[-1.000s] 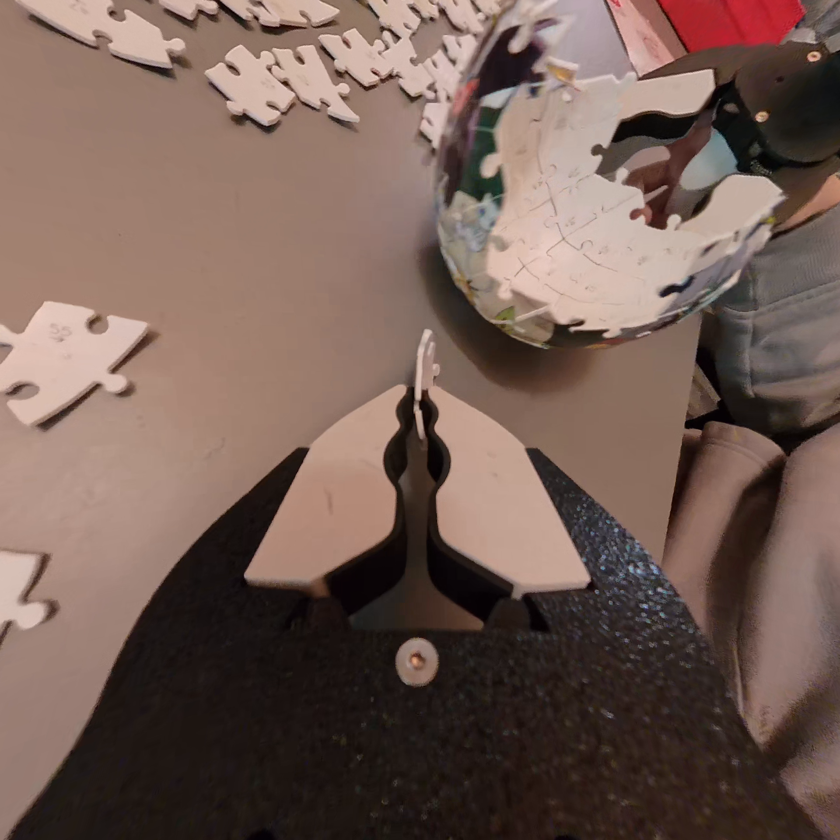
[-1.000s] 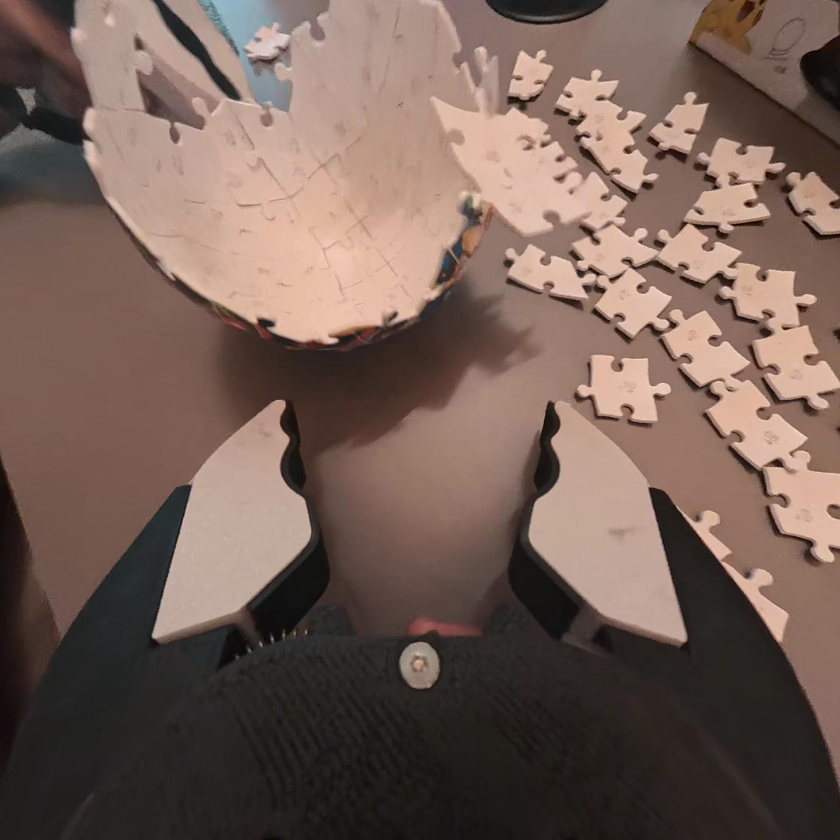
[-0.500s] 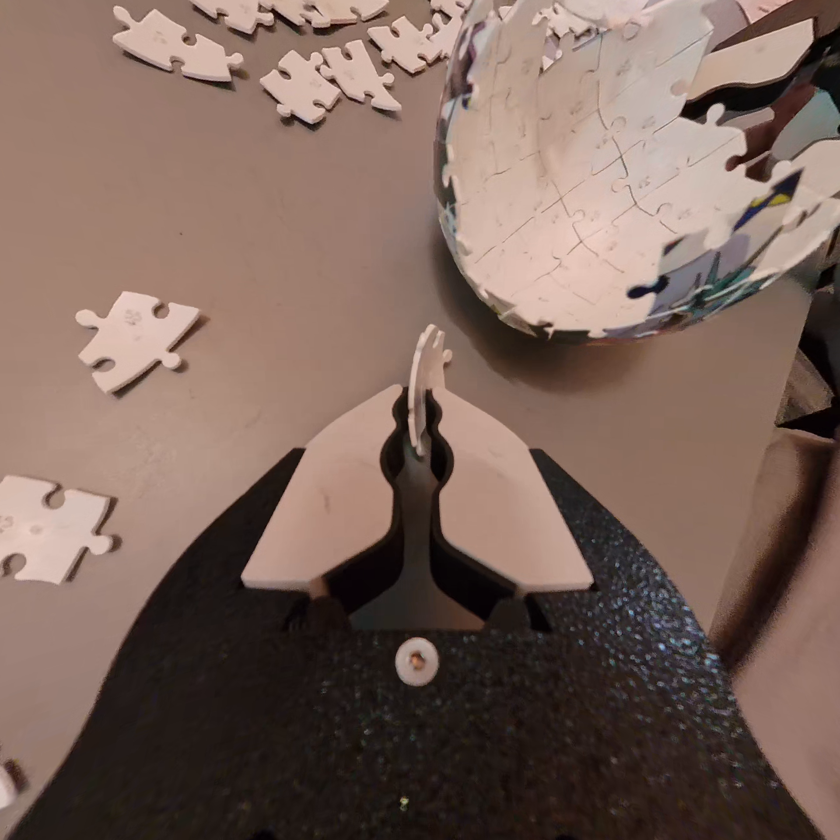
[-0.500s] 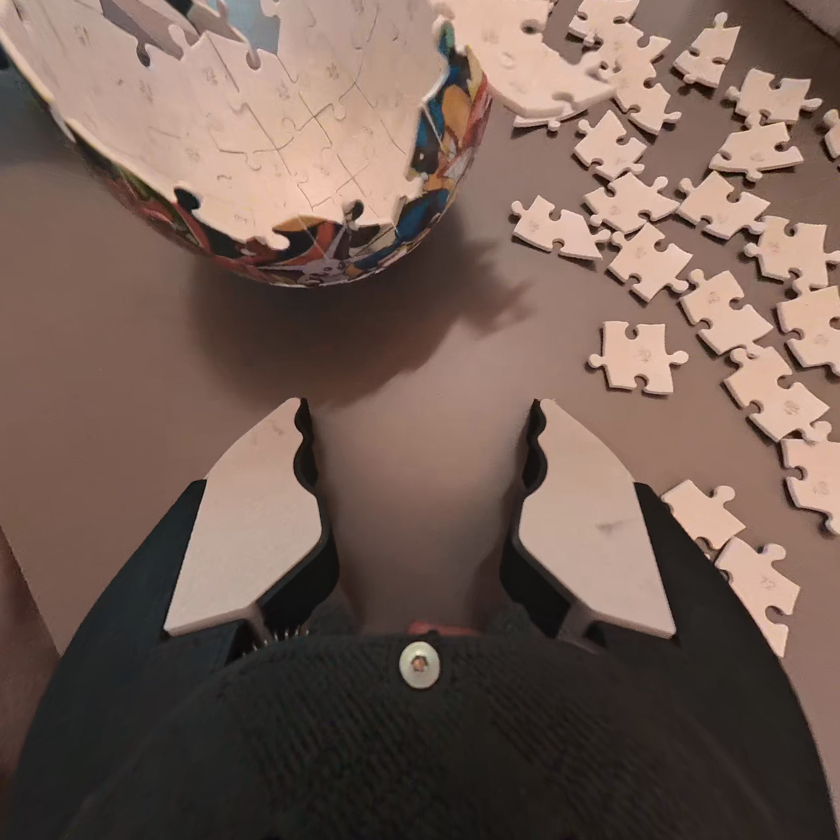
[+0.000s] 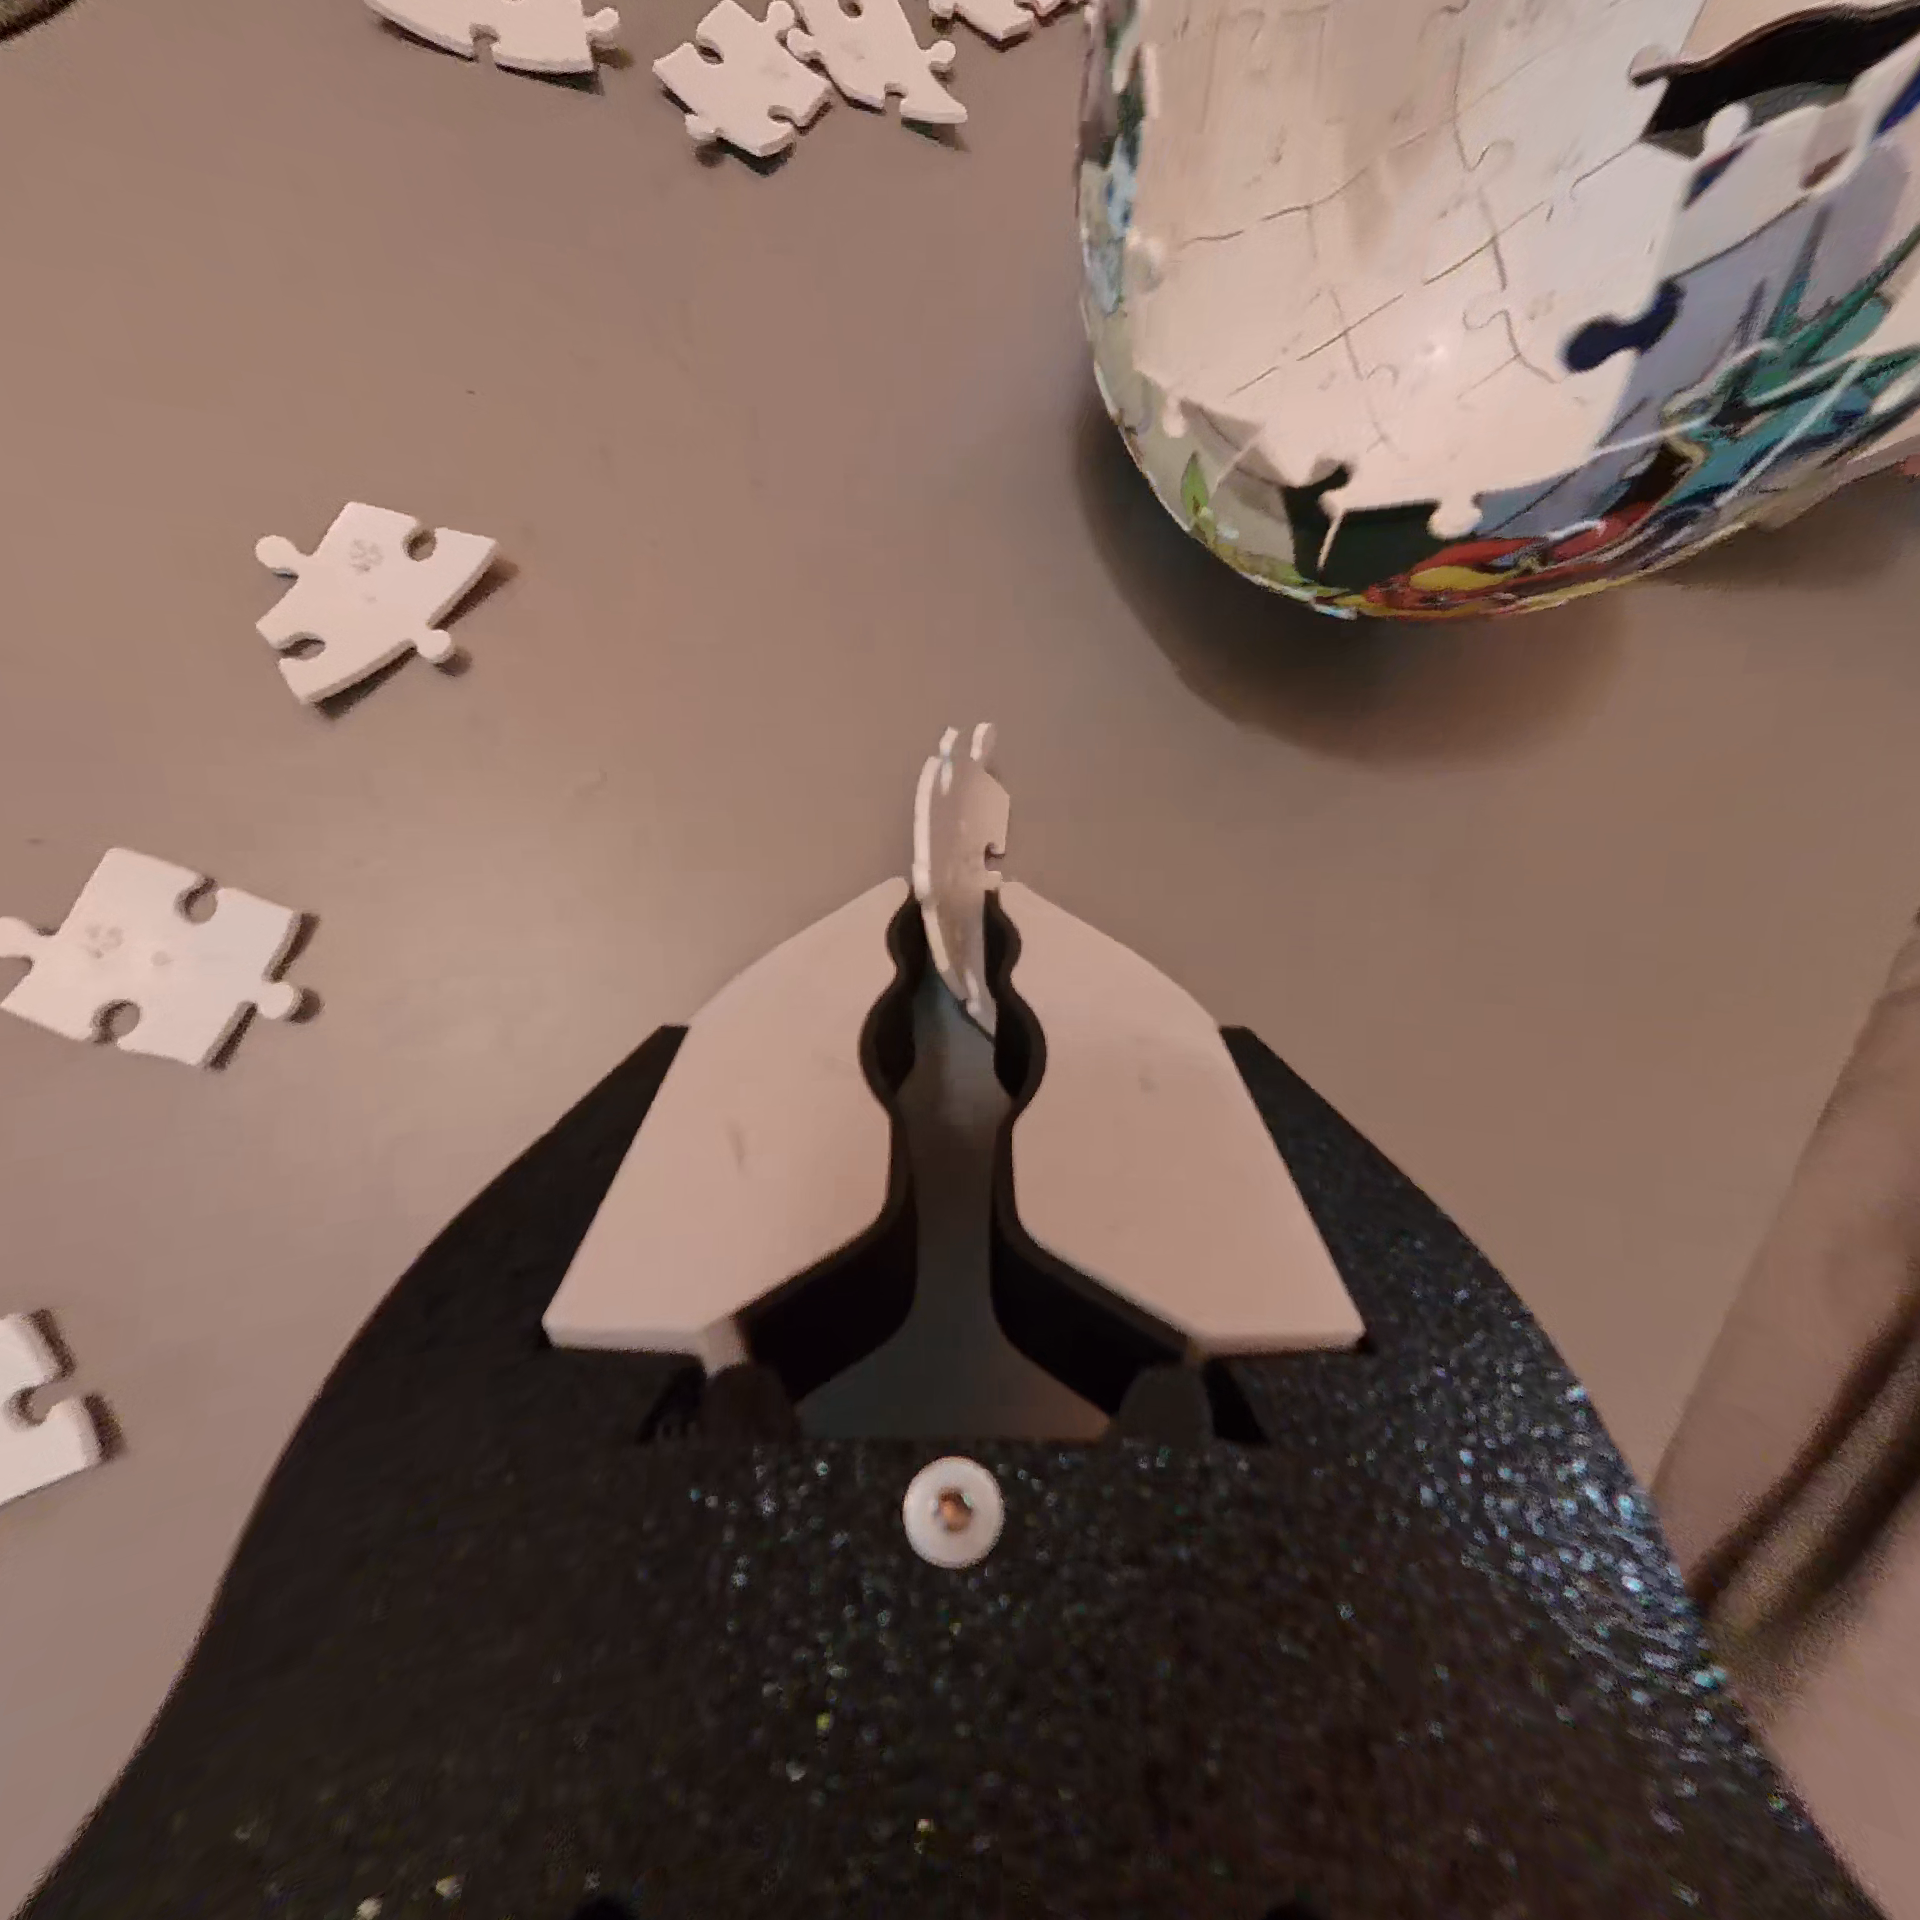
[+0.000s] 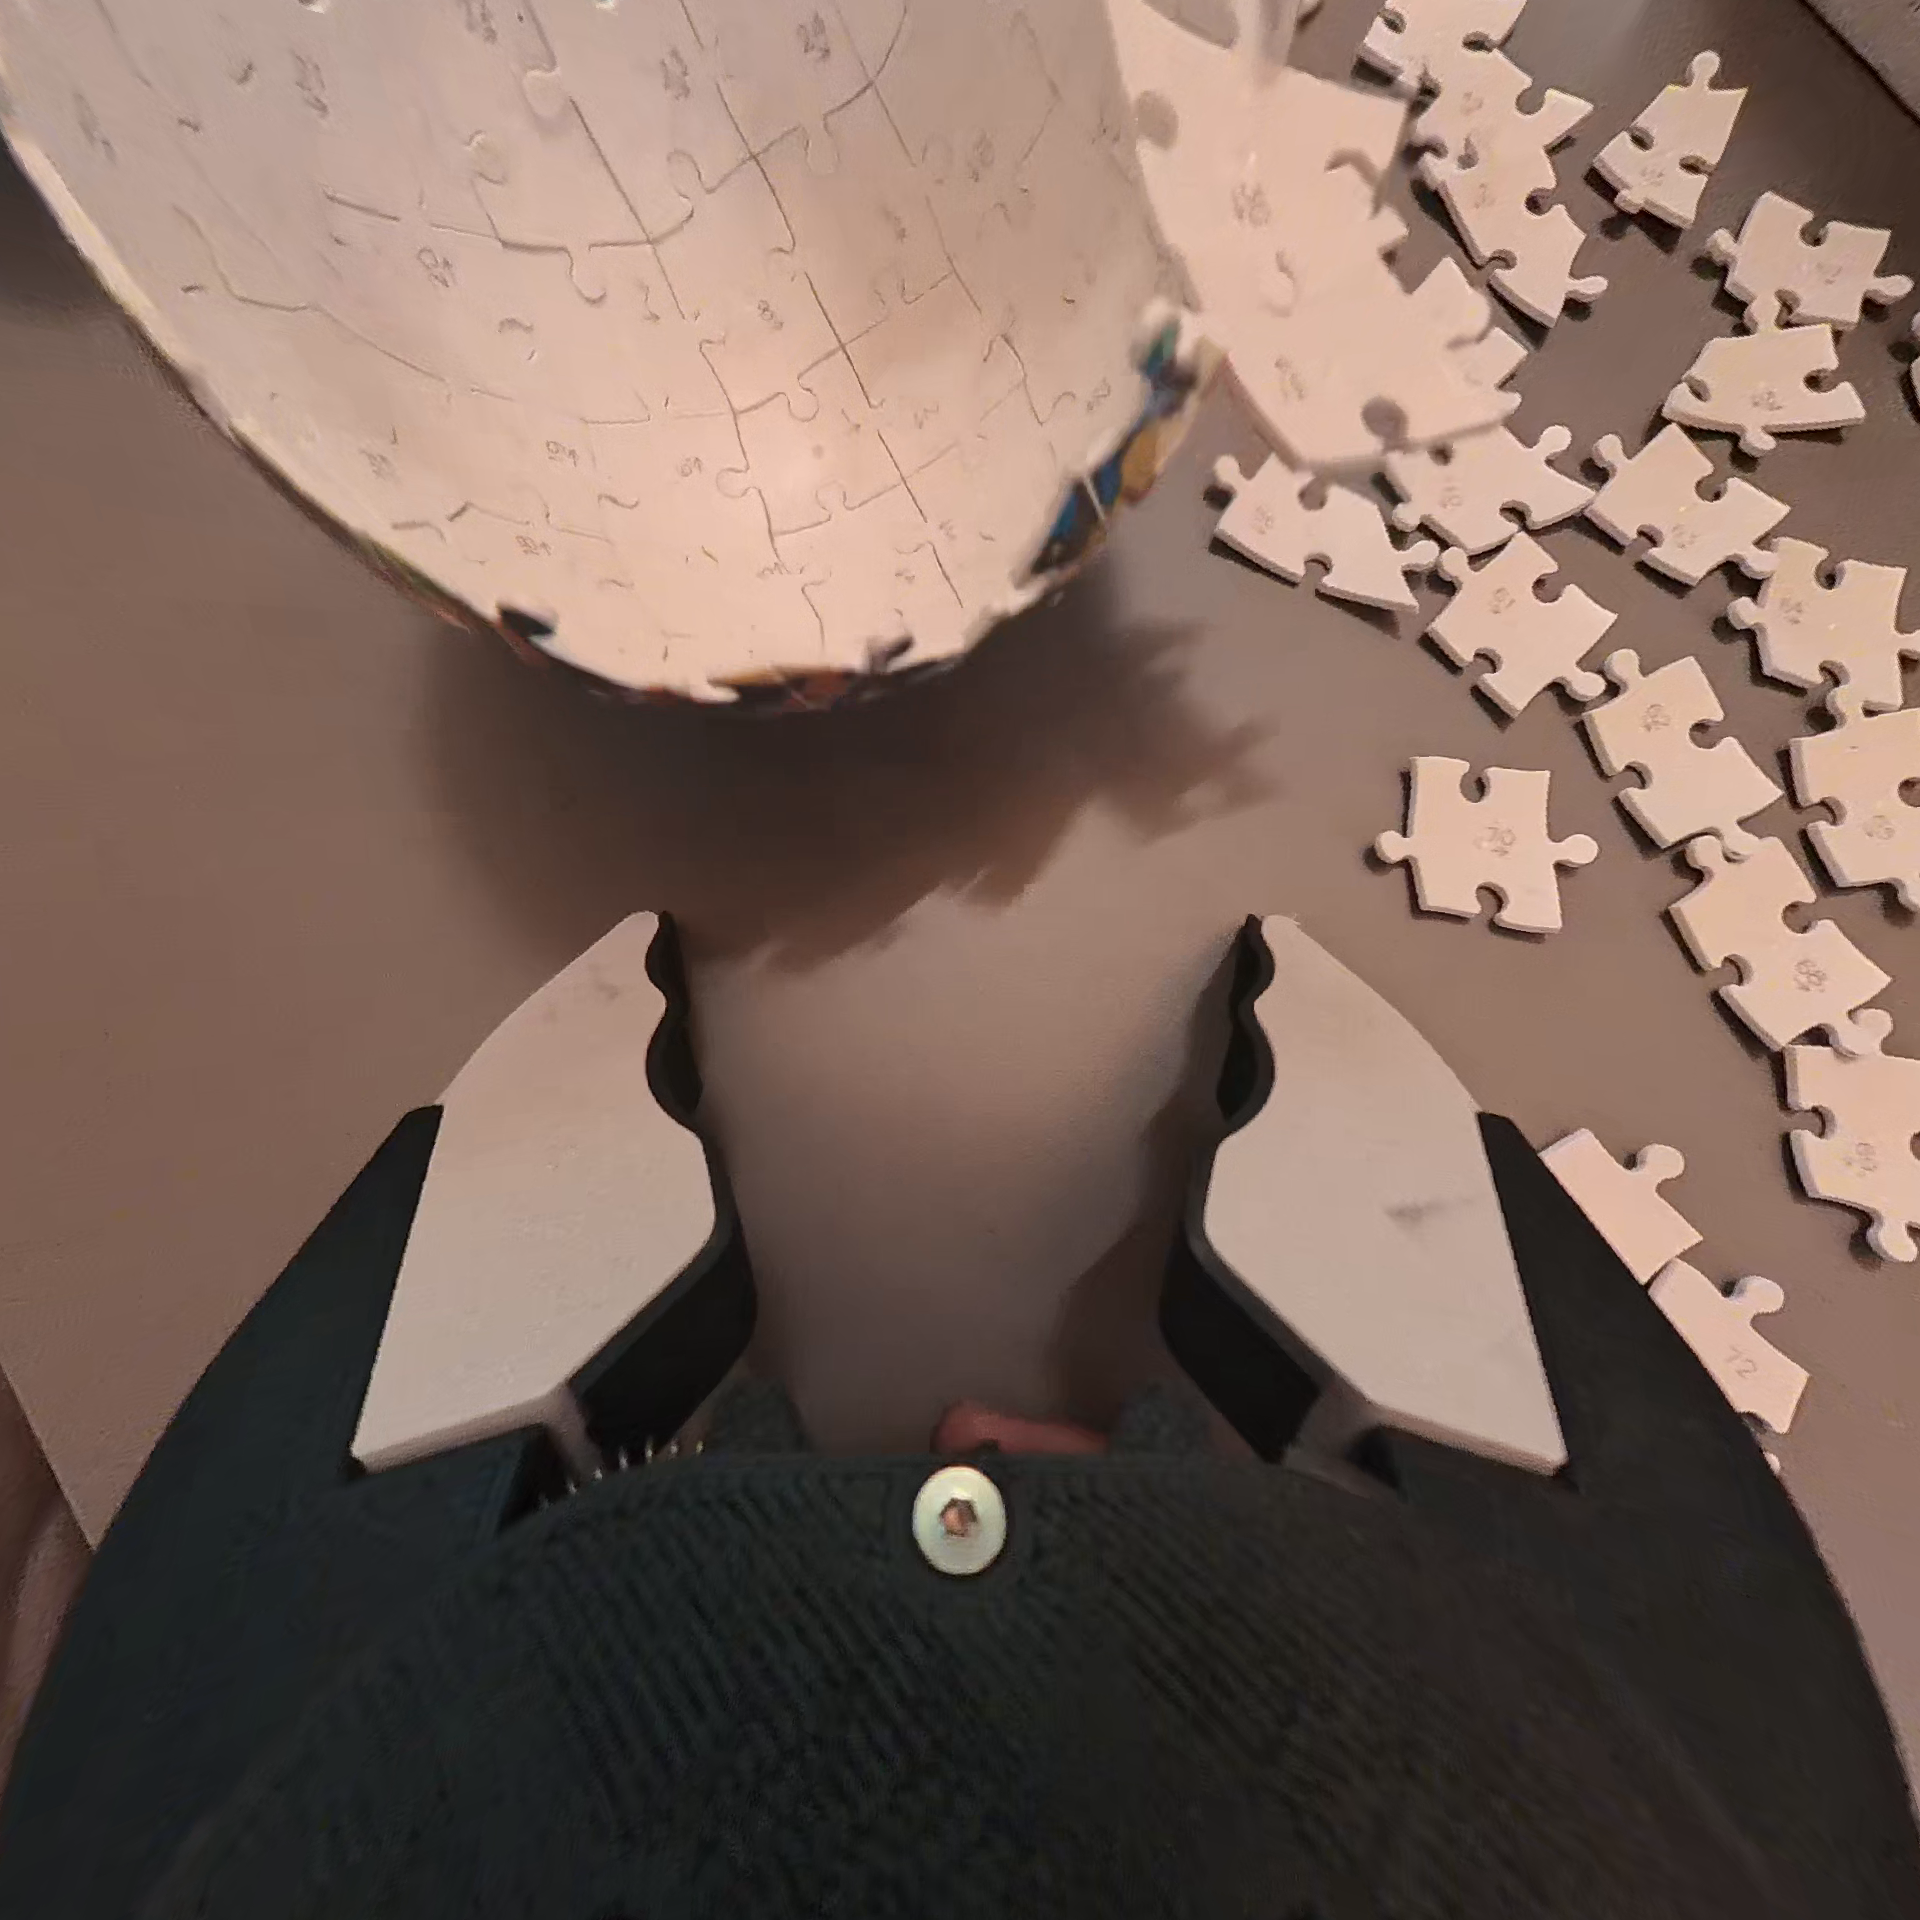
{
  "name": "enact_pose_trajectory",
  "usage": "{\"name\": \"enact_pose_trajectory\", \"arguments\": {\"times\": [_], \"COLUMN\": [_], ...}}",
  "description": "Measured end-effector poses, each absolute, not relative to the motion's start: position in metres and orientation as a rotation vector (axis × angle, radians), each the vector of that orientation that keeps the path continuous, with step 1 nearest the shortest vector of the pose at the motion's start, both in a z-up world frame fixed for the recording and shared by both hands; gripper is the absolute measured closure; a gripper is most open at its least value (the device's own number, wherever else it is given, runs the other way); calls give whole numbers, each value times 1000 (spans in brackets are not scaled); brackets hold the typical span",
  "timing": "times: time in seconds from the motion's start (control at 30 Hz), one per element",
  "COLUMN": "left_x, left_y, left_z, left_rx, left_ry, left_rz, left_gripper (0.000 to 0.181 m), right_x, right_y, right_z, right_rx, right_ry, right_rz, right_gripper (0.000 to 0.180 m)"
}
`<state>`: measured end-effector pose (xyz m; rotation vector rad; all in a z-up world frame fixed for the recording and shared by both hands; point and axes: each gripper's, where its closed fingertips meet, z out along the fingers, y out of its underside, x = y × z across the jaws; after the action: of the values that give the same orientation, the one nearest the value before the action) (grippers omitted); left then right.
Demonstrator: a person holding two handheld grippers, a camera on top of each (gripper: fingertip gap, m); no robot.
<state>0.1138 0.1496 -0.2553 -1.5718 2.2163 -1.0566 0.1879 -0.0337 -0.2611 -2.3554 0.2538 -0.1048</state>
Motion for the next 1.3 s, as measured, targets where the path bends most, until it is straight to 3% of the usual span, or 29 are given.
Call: {"name": "enact_pose_trajectory", "arguments": {"times": [0.8,0.97,1.17,1.3], "left_x": [116,117,119,113], "left_y": [164,169,168,176], "left_z": [-256,-258,-258,-257], "left_rx": [-1546,-1516,-1417,-1433], "left_ry": [2147,2152,2171,2199], "left_rz": [-991,-930,-880,-810], "left_gripper": [168,156,154,135], "right_x": [180,183,178,169], "right_y": [-25,-10,2,-11], "right_z": [-262,-257,-256,-254], "right_rx": [-2361,-2339,-2333,-2315], "right_ry": [237,139,50,-4], "right_rz": [-114,-134,6,172], "right_gripper": [71,70,71,71]}}
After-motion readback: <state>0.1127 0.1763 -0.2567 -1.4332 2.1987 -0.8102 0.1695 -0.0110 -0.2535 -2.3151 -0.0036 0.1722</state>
